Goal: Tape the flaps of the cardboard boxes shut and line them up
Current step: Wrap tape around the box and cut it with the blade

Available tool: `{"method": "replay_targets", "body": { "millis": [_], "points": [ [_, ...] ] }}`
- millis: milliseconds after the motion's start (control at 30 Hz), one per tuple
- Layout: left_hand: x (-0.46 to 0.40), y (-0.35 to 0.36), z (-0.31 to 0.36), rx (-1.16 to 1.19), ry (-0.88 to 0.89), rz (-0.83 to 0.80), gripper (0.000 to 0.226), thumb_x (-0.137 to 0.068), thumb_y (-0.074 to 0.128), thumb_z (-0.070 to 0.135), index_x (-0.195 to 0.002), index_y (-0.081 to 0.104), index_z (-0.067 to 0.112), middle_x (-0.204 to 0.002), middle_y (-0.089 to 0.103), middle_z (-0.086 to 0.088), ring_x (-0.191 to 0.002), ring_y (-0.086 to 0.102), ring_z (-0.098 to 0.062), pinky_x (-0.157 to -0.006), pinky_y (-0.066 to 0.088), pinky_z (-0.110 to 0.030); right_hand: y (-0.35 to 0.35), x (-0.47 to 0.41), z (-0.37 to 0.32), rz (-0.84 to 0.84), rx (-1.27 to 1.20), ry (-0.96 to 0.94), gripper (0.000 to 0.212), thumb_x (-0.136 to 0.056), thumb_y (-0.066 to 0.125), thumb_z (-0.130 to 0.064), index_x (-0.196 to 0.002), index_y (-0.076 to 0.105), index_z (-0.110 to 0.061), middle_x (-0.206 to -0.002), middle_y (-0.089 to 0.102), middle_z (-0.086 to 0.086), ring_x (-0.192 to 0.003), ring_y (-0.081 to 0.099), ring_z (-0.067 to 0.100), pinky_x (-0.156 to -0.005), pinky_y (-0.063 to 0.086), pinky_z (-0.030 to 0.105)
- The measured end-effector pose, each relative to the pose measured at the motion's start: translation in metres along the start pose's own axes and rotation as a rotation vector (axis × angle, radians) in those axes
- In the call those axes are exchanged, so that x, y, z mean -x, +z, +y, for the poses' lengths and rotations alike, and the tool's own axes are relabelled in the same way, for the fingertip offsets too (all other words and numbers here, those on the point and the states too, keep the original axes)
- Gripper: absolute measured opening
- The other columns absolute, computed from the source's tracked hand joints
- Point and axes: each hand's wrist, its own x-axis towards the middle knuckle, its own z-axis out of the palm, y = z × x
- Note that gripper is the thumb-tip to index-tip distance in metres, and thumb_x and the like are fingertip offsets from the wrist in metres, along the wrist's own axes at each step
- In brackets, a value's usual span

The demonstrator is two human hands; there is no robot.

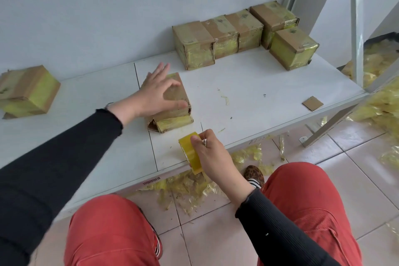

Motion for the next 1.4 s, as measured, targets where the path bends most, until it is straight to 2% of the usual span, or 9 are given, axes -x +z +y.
{"method": "replay_targets", "body": {
  "millis": [167,400,500,600,800,967,1067,1200,1400],
  "points": [
    [0.021,0.010,-0.021,-0.406,0.033,-0.195,0.123,-0.069,0.050,0.097,-0.159,-0.016,0.045,-0.163,-0.032,0.000,-0.153,-0.028,-0.014,-0.125,-0.011,-0.038,0.004,-0.005,-0.003,0.003,-0.030,0.012,0.033,-0.103,0.039,-0.056,-0.108,0.048,-0.025,-0.071,0.057,-0.008,-0.065,0.054,0.015,-0.062,0.040,0.034],
    [0.013,-0.028,-0.020,-0.109,0.017,-0.135,0.068,-0.093,0.058,0.067,-0.153,0.026,0.061,-0.169,0.026,0.010,-0.155,0.024,-0.012,-0.126,0.023,-0.043,-0.021,-0.010,-0.033,0.035,-0.209,-0.095,0.027,-0.107,0.043,-0.044,-0.113,0.056,-0.020,-0.083,0.058,-0.006,-0.075,0.054,0.015,-0.070,0.043,0.035],
    [0.004,-0.052,-0.015,0.330,-0.075,-0.125,0.037,-0.094,0.063,0.055,-0.131,0.060,0.058,-0.136,0.066,0.019,-0.127,0.060,-0.007,-0.115,0.041,-0.035,-0.039,-0.019,-0.060,0.055,-0.378,-0.169,0.020,-0.106,0.049,-0.032,-0.119,0.060,-0.021,-0.092,0.062,-0.009,-0.074,0.058,0.001,-0.063,0.045,0.020],
    [-0.001,-0.064,-0.017,0.510,-0.117,-0.184,0.025,-0.103,0.061,0.038,-0.126,0.067,0.045,-0.119,0.075,0.017,-0.115,0.069,-0.006,-0.099,0.049,-0.024,-0.052,-0.030,-0.081,0.005,-0.465,-0.211,0.022,-0.103,0.051,-0.020,-0.123,0.060,-0.025,-0.089,0.064,-0.010,-0.060,0.057,-0.010,-0.052,0.042,0.009],
    [-0.007,-0.063,-0.013,0.193,-0.032,0.293,0.037,-0.099,0.060,0.015,-0.130,0.072,0.032,-0.131,0.071,0.010,-0.121,0.064,-0.006,-0.102,0.047,-0.024,-0.042,-0.053,-0.108,0.048,-0.423,-0.268,0.011,-0.107,0.051,-0.027,-0.110,0.057,-0.018,-0.086,0.057,-0.005,-0.055,0.049,-0.002,-0.054,0.037,0.017],
    [-0.009,-0.063,-0.017,0.002,0.029,-0.048,0.068,-0.084,0.042,0.048,-0.142,0.054,0.015,-0.166,0.033,-0.007,-0.151,0.029,-0.021,-0.124,0.018,-0.045,-0.031,-0.064,-0.120,0.053,-0.406,-0.271,0.049,-0.107,0.047,-0.043,-0.116,0.058,0.004,-0.094,0.059,0.020,-0.082,0.051,0.018,-0.073,0.043,0.037],
    [-0.012,-0.061,-0.027,-0.136,0.046,-0.099,0.083,-0.084,0.067,0.059,-0.153,0.040,0.021,-0.162,0.031,-0.012,-0.150,0.026,-0.026,-0.122,0.024,-0.050,-0.029,-0.064,-0.118,-0.004,-0.410,-0.282,0.050,-0.108,0.046,-0.044,-0.124,0.060,0.000,-0.123,0.064,0.027,-0.097,0.064,0.036,-0.093,0.051,0.053],
    [-0.018,-0.050,-0.045,-0.191,0.078,0.004,0.099,-0.084,0.077,0.054,-0.163,0.022,0.030,-0.172,0.016,-0.002,-0.154,0.023,-0.022,-0.124,0.023,-0.038,-0.029,-0.066,-0.103,-0.006,-0.358,-0.435,0.029,-0.111,0.043,-0.025,-0.111,0.059,-0.001,-0.085,0.056,-0.005,-0.069,0.051,0.000,-0.062,0.041,0.016],
    [-0.022,-0.049,-0.061,-0.187,0.067,-0.046,0.096,-0.089,0.066,0.064,-0.151,-0.007,0.068,-0.173,-0.004,0.011,-0.159,0.004,-0.017,-0.127,0.008,-0.041,-0.001,-0.052,-0.035,0.026,-0.215,-0.291,0.034,-0.110,0.042,-0.031,-0.079,0.036,-0.022,-0.071,0.036,-0.011,-0.063,0.034,0.007,-0.061,0.030,0.028]
  ]
}}
